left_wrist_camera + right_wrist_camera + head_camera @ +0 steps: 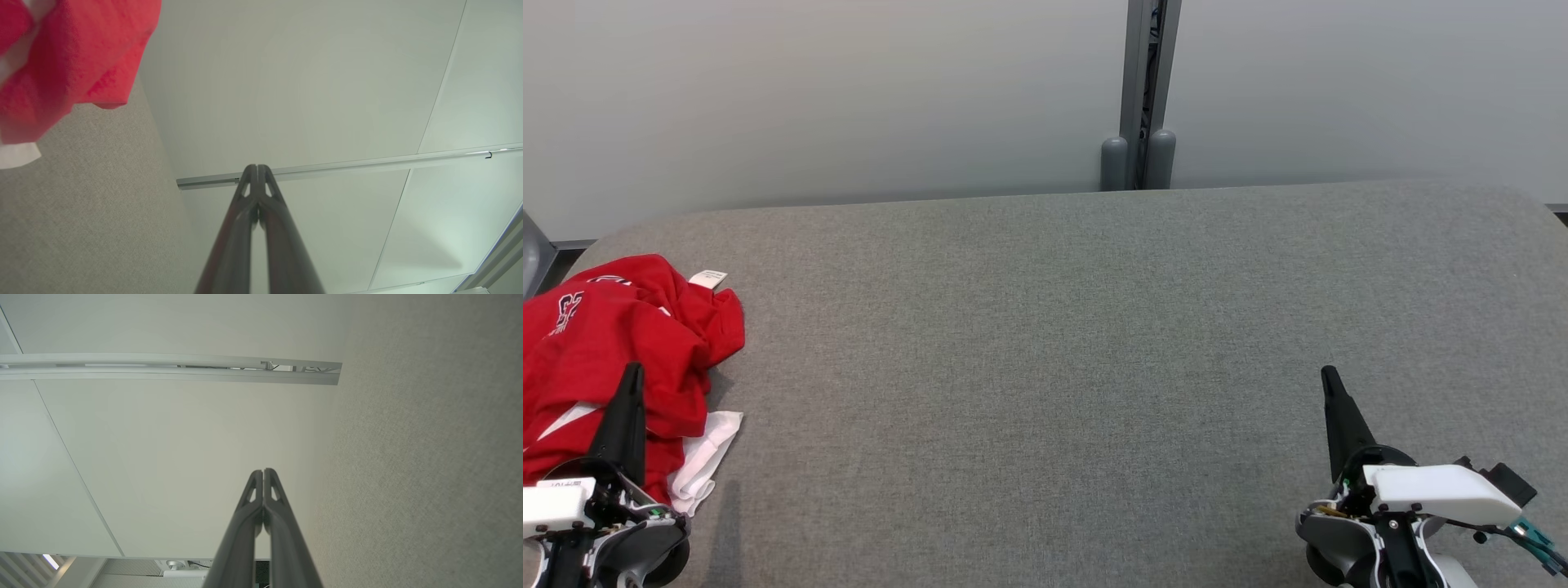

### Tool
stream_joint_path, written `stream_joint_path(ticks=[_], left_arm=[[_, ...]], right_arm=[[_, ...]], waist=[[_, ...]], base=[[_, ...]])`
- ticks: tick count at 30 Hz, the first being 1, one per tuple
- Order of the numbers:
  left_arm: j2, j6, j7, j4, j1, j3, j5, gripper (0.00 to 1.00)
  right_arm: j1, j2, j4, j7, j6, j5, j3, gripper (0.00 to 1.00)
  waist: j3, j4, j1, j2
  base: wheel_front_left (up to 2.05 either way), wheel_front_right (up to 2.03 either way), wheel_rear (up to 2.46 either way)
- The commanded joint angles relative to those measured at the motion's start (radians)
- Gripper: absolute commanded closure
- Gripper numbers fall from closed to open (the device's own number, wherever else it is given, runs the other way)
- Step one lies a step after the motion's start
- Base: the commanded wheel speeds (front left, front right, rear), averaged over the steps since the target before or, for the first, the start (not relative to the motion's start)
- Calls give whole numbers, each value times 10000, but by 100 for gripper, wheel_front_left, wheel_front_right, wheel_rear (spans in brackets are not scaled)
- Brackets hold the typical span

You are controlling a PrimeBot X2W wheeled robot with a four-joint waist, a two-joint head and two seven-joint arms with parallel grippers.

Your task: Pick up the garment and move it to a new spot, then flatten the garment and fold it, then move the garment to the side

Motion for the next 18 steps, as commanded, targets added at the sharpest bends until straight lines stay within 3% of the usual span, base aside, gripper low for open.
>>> stream_joint_path(ticks=[1, 15, 16, 18], left_arm=[[40, -51, -17, -14, -51, -7, -45, 100], [40, -51, -18, -14, -51, -7, -45, 100], [-12, 2, -4, 24, 11, 4, 2, 0], [-131, 8, -12, 175, 133, 0, 0, 0]], right_arm=[[-60, -91, 9, 22, 11, 22, 7, 100], [-60, -92, 9, 22, 11, 22, 7, 100], [16, 7, 16, 0, 0, -1, 3, 0], [158, 51, 161, 0, -11, -2, 8, 0]], waist=[[0, 0, 0, 0], [0, 0, 0, 0], [0, 0, 0, 0], [0, 0, 0, 0]], base=[[0, 0, 0], [0, 0, 0], [0, 0, 0], [0, 0, 0]])
